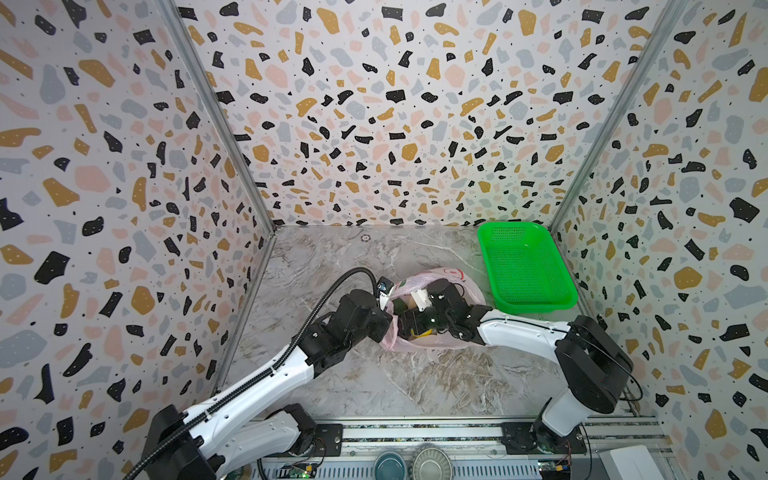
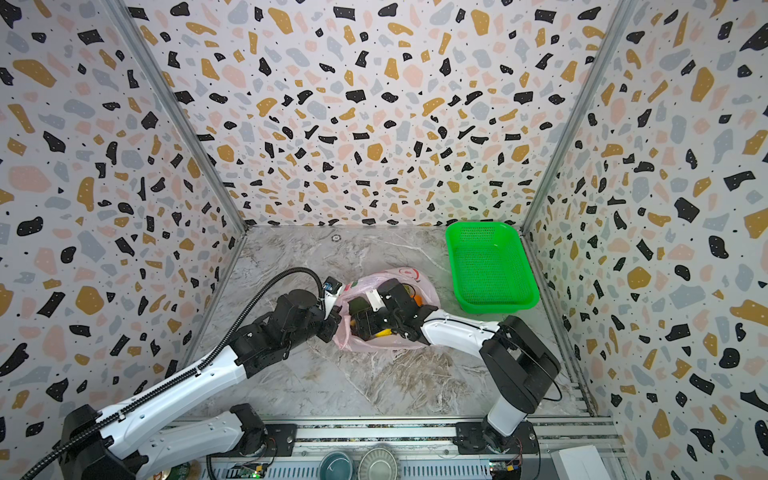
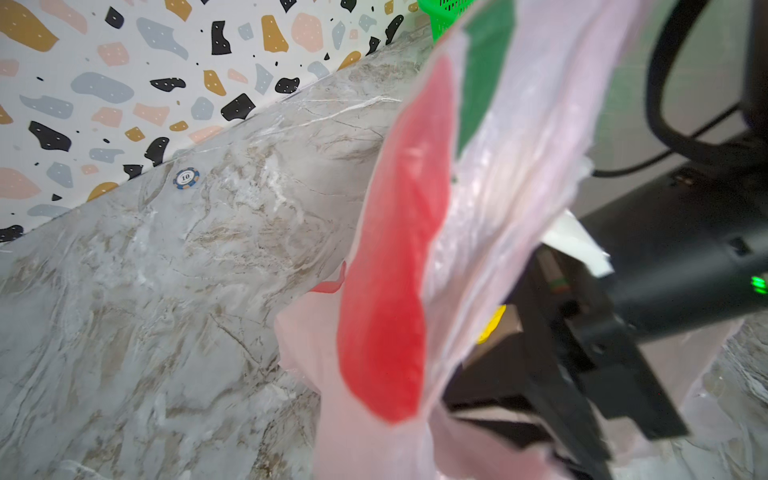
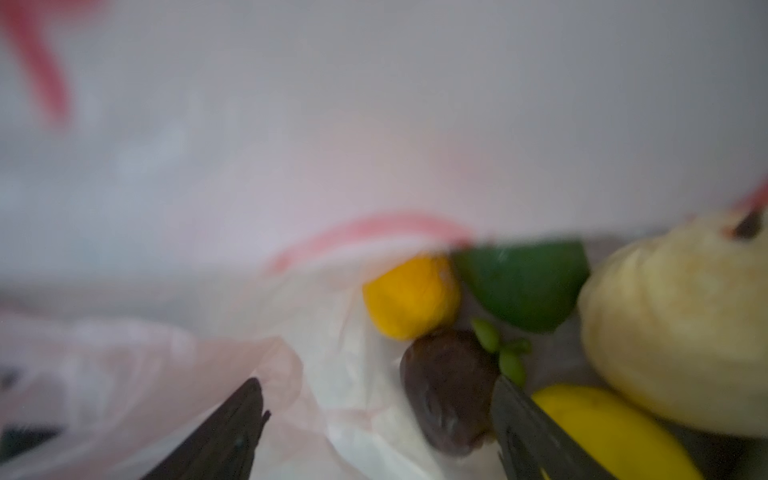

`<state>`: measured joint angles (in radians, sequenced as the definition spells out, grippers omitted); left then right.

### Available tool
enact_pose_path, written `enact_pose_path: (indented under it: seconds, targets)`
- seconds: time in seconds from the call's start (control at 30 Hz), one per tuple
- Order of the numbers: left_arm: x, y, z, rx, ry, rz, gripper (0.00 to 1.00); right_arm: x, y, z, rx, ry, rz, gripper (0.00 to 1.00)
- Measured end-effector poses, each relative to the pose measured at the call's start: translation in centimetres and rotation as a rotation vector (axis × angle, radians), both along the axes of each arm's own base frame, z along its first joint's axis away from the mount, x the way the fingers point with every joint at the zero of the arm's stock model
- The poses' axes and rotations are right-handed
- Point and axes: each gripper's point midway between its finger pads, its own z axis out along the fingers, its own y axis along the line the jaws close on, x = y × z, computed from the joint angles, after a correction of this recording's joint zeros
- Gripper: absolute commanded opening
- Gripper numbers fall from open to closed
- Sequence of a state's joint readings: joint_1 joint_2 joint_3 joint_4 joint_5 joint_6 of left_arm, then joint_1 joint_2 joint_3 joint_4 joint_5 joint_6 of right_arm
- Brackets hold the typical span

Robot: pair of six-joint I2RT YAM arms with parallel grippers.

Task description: Untie the knot of the plastic bag and take out the fruit

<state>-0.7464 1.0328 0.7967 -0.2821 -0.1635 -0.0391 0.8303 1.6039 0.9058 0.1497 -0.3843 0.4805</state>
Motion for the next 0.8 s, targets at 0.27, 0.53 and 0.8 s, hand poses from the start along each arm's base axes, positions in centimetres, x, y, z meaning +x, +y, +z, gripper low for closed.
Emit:
enact_pose_path:
  seconds: [0.27, 0.53, 0.8]
  targets:
    - [0.3, 0.0, 0.0, 0.002, -0.007, 0.010, 0.53, -6.4, 0.9, -1.3, -0.032, 0.014, 0.200, 0.88]
    - [-0.1, -0.9, 0.6, -0.055, 0.026, -0.015, 0.90, -8.2, -0.4, -4.2, -0.095, 0.045, 0.215, 0.89]
    - [-0.7, -2.4, 1.1, -0.165, 0.078, -0.039, 1.00, -8.3, -1.1, -5.5, -0.128, 0.032, 0.186, 0.89]
